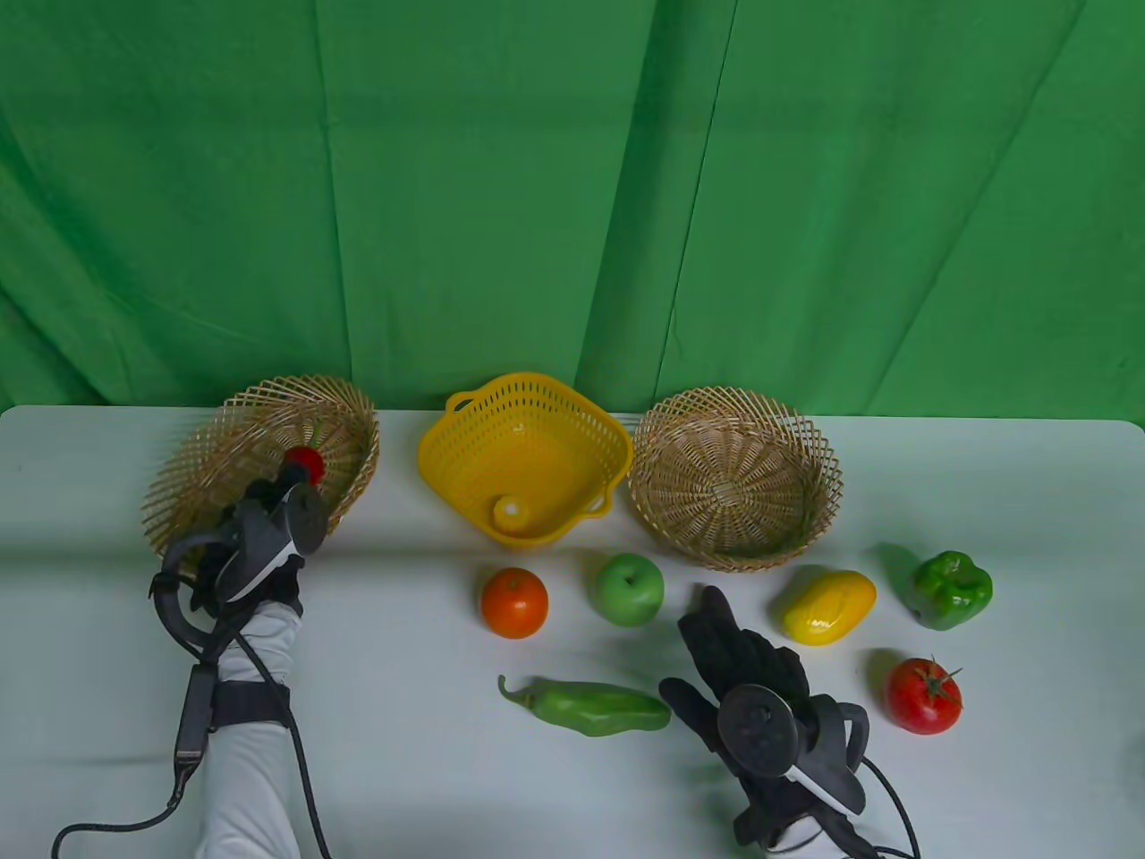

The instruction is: Place 10 objects into 3 containers, with green background

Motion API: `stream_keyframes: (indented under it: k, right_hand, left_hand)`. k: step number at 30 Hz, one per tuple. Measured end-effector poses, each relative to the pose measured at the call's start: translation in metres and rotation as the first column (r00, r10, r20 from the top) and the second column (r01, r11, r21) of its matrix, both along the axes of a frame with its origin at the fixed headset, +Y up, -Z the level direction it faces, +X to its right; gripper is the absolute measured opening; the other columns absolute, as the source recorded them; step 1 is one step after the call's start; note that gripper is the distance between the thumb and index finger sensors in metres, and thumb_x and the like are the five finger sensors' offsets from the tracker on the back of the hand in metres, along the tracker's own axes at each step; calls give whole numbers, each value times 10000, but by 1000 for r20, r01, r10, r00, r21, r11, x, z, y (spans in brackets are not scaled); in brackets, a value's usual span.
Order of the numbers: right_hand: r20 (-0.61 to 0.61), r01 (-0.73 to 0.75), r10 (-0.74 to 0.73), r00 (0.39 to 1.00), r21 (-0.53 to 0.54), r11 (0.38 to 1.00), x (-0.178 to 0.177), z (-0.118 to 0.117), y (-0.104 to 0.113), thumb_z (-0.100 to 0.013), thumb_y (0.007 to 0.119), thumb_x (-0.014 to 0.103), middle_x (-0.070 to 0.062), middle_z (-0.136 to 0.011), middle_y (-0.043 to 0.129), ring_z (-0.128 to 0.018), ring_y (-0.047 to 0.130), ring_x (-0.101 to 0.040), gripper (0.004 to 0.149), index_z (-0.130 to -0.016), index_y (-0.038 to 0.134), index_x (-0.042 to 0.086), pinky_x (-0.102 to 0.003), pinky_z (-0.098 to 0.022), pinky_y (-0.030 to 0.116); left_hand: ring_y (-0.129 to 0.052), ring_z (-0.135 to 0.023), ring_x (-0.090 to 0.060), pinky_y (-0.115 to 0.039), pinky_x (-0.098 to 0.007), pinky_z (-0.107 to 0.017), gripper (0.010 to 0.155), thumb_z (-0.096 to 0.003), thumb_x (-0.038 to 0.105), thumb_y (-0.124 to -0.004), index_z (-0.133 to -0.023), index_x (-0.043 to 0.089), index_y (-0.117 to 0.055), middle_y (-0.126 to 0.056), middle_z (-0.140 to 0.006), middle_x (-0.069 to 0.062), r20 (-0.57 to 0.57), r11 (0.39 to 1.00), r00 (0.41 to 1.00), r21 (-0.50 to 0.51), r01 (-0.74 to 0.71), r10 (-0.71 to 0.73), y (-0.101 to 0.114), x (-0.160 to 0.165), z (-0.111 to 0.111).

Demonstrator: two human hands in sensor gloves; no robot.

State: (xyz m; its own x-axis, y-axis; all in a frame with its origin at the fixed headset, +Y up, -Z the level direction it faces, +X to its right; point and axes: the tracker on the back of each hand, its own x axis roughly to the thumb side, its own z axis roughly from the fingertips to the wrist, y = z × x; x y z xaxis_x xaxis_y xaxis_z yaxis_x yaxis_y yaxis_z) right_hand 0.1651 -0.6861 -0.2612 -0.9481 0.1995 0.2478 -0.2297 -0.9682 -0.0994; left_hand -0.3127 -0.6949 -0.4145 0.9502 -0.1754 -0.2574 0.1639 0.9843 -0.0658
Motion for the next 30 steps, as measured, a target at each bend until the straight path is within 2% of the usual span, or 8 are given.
stream_keyframes:
  k: [10, 15, 18, 21, 30]
  right_hand:
    - [0, -4, 4, 1000, -3, 1000, 0, 0, 0, -552, 552, 654, -149, -1160, 655, -1004, 685, -468, 720, -1156, 488, 269, -706, -733, 520]
    - [0, -3, 3, 1000, -2, 1000, 0, 0, 1, -552, 552, 654, -149, -1159, 656, -1004, 684, -469, 721, -1157, 488, 267, -706, -733, 520]
    - [0, -1, 1, 1000, 0, 1000, 0, 0, 1, -552, 552, 653, -149, -1160, 655, -1003, 684, -470, 721, -1158, 486, 268, -705, -734, 520]
    - [-1, 1, -1, 1000, 2, 1000, 0, 0, 1, -552, 552, 654, -150, -1160, 654, -1004, 686, -467, 720, -1157, 488, 269, -707, -733, 520]
    - [-2, 4, -4, 1000, 8, 1000, 0, 0, 0, -552, 552, 654, -150, -1160, 654, -1004, 685, -468, 718, -1156, 488, 272, -706, -733, 520]
  left_hand:
    - [-855, -946, -248, -796, -450, -616, 730, -547, 447, -737, -1128, 405, -297, -677, -1143, -65, -33, 999, 999, -35, 11, -12, -10, -6, -1]
    - [-782, -1021, -310, -731, -530, -665, 737, -540, 506, -714, -1141, 391, -303, -624, -1175, -88, -28, 1000, 1000, -6, -5, 5, -6, -7, 1]
    - [-777, -1026, -316, -726, -537, -668, 728, -539, 524, -702, -1146, 385, -324, -627, -1176, -87, -16, 1000, 1000, 21, -9, 9, -1, -5, 3]
    - [-777, -1026, -324, -723, -543, -667, 713, -541, 539, -686, -1150, 376, -352, -628, -1177, -94, 13, 998, 1000, 50, -24, 23, 4, -2, 5]
    - [-767, -1024, -356, -715, -564, -658, 678, -555, 551, -652, -1156, 353, -407, -631, -1175, -121, 196, 983, 973, 113, -148, 124, 12, 24, 10]
